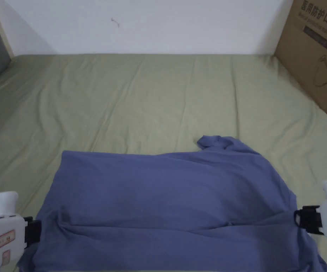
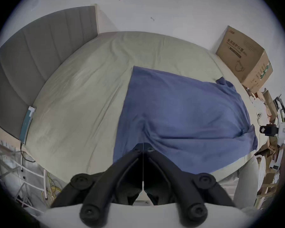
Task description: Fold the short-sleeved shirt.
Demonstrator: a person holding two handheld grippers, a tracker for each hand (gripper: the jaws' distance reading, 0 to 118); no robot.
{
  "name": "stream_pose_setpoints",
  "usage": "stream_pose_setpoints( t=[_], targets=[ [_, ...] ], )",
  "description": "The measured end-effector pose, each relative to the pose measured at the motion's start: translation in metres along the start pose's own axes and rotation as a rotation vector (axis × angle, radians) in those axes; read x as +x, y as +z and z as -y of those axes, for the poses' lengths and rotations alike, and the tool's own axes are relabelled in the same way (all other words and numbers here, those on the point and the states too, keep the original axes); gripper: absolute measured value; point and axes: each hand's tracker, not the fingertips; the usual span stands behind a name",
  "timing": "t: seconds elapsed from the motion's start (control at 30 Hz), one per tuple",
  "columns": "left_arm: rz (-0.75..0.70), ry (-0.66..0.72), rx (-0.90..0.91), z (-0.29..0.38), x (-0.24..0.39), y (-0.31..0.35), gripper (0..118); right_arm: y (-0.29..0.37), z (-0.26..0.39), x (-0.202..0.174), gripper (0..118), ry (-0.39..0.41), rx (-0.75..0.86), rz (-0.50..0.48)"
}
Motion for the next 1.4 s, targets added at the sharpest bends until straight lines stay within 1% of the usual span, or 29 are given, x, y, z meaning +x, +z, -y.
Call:
stream_pose_setpoints(
  t=[0.03,0.1,0.13,0.2,0.27,0.37,0.4,0.43,0.47,0.5,0.57,0.7,0.77,0.8,0.83,0.87,0.9,0.93,0.97,1.0,1.03,1.07,1.13,1.23,1.33,1.4],
  targets=[
    [0.006,-0.005,-0.027,-0.003,0.003,-0.004,0,-0.004,-0.001,-0.002,0,-0.027,0.014,0.003],
    [-0.006,-0.018,-0.02,-0.005,0.013,-0.01,0,-0.015,0.002,-0.005,0,-0.03,-0.019,-0.068],
    [0.0,-0.019,-0.024,-0.008,0.016,-0.012,0,-0.022,0.004,-0.008,0,-0.033,-0.014,-0.047],
    [0.014,-0.018,-0.03,-0.015,0.022,-0.015,0,-0.038,0.001,-0.009,0,-0.008,-0.055,-0.042],
    [0.016,-0.059,-0.035,-0.023,0.029,-0.023,0,-0.051,-0.013,-0.006,0,-0.023,-0.045,-0.034],
    [-0.015,-0.1,-0.039,-0.036,0.038,-0.037,0,-0.068,-0.051,0.0,0,-0.058,-0.01,-0.061],
    [-0.014,-0.099,-0.047,-0.041,0.04,-0.043,0,-0.076,-0.067,0.001,2,-0.051,0.001,-0.056],
    [-0.014,-0.098,-0.05,-0.046,0.041,-0.049,0,-0.084,-0.084,0.002,20,-0.026,0.016,-0.052],
    [-0.011,-0.095,-0.054,-0.051,0.043,-0.054,0,-0.092,-0.098,0.002,58,0.004,0.034,-0.044],
    [-0.012,-0.093,-0.062,-0.055,0.043,-0.06,0,-0.103,-0.113,0.002,77,0.024,0.034,-0.028],
    [-0.019,-0.096,-0.065,-0.061,0.046,-0.068,0,-0.123,-0.141,0.006,79,0.032,0.03,-0.03],
    [-0.035,-0.121,-0.085,-0.072,0.048,-0.086,0,-0.169,-0.178,0.016,79,-0.012,-0.02,0.016],
    [-0.034,-0.125,-0.099,-0.073,0.049,-0.092,0,-0.189,-0.183,0.02,79,-0.038,-0.064,0.006],
    [-0.034,-0.127,-0.105,-0.074,0.049,-0.094,0,-0.196,-0.183,0.021,79,-0.036,-0.09,-0.011],
    [-0.033,-0.131,-0.11,-0.074,0.049,-0.097,0,-0.204,-0.179,0.021,79,-0.017,-0.113,-0.021],
    [-0.033,-0.133,-0.115,-0.074,0.049,-0.099,0,-0.211,-0.175,0.018,76,-0.008,-0.143,-0.001],
    [-0.035,-0.132,-0.12,-0.073,0.048,-0.102,0,-0.216,-0.168,0.014,68,0.001,-0.146,0.008],
    [-0.034,-0.132,-0.125,-0.073,0.047,-0.103,0,-0.212,-0.164,0.01,65,0.031,-0.099,0.045],
    [-0.037,-0.129,-0.13,-0.072,0.047,-0.104,0,-0.205,-0.164,0.006,60,0.013,-0.09,0.031],
    [-0.039,-0.125,-0.13,-0.072,0.046,-0.104,0,-0.199,-0.166,0.006,46,0.006,-0.081,0.02],
    [-0.035,-0.124,-0.13,-0.07,0.046,-0.103,0,-0.196,-0.166,0.007,26,0.008,-0.073,0.004],
    [-0.033,-0.122,-0.133,-0.069,0.046,-0.103,0,-0.194,-0.167,0.007,2,-0.002,-0.079,-0.01],
    [-0.04,-0.124,-0.137,-0.069,0.045,-0.103,0,-0.191,-0.17,0.009,2,-0.003,-0.083,-0.001],
    [-0.044,-0.125,-0.123,-0.072,0.034,-0.105,0,-0.182,-0.174,0.01,2,-0.034,-0.07,-0.006],
    [-0.021,-0.081,-0.099,-0.087,0.027,-0.104,0,-0.176,-0.175,0.011,2,-0.021,-0.058,-0.007],
    [-0.012,-0.082,-0.082,-0.101,0.025,-0.106,0,-0.175,-0.175,0.011,2,-0.018,-0.055,-0.01]
  ],
)
